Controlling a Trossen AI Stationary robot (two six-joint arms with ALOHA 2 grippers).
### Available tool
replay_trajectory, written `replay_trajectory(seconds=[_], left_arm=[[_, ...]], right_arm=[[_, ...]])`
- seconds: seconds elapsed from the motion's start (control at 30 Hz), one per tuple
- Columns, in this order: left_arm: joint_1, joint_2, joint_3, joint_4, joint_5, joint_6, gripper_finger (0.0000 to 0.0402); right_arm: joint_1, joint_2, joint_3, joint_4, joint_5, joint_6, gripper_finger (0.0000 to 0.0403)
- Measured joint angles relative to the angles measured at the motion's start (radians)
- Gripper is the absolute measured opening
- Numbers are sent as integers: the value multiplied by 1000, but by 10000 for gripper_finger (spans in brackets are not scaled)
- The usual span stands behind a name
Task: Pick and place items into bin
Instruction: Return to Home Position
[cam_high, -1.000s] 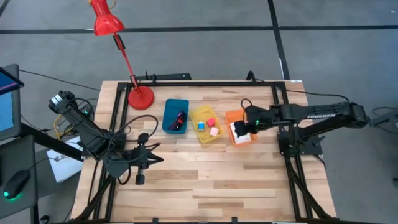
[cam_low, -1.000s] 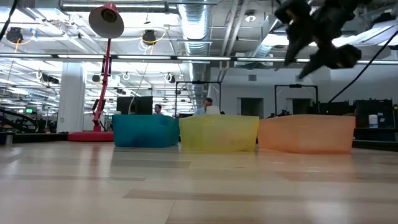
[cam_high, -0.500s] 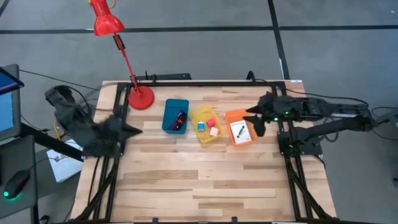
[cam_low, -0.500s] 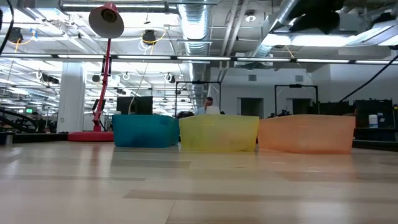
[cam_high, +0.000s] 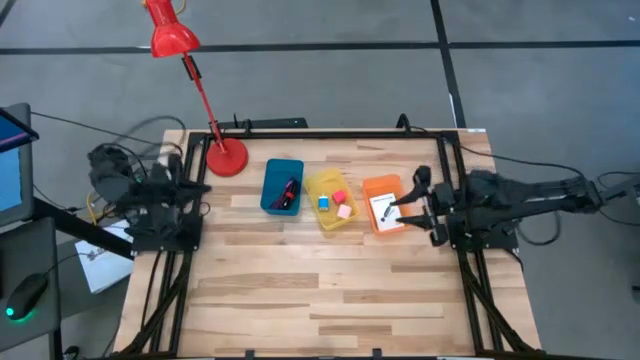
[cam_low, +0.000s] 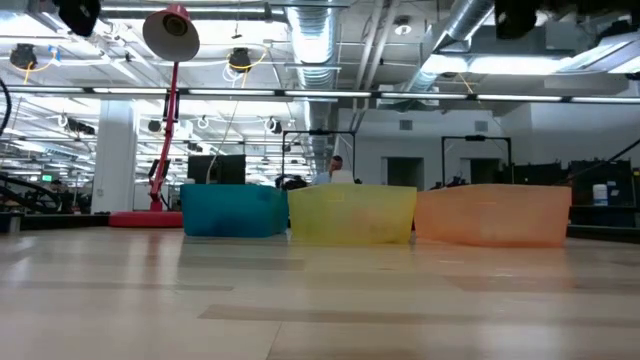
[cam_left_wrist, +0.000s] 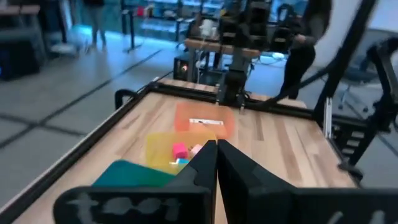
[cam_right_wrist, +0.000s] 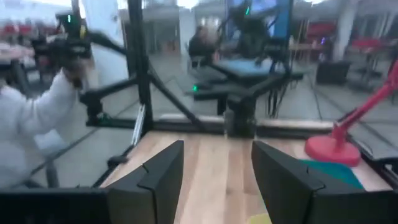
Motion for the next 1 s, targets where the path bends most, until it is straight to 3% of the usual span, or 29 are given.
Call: replay_trajectory(seconds=[0.13, 0.23, 0.3, 0.43, 0.63, 0.77, 0.9, 1.0], left_arm=[[0, -79, -161, 279, 2, 301, 0], [0, -118, -196, 462, -9, 509, 0], [0, -139, -196, 536, -12, 568, 0], [0, -167, -196, 516, -13, 564, 0], [0, -185, -245, 424, -43, 396, 0], [0, -212, -331, 432, -57, 335, 0], [0, -214, -427, 535, -121, 308, 0], [0, -211, -499, 657, -98, 347, 0]], right_arm=[[-11, -11, -185, 291, 54, 0, 182], [-48, -12, -237, 390, 111, -7, 182], [-86, -12, -238, 409, 138, -18, 182], [-154, -13, -237, 454, 130, -18, 182], [-200, 41, -237, 452, -51, -5, 182], [-204, 92, -238, 471, -91, -19, 182], [-204, 125, -237, 482, -95, -36, 182], [-199, 154, -237, 487, -95, -36, 182]])
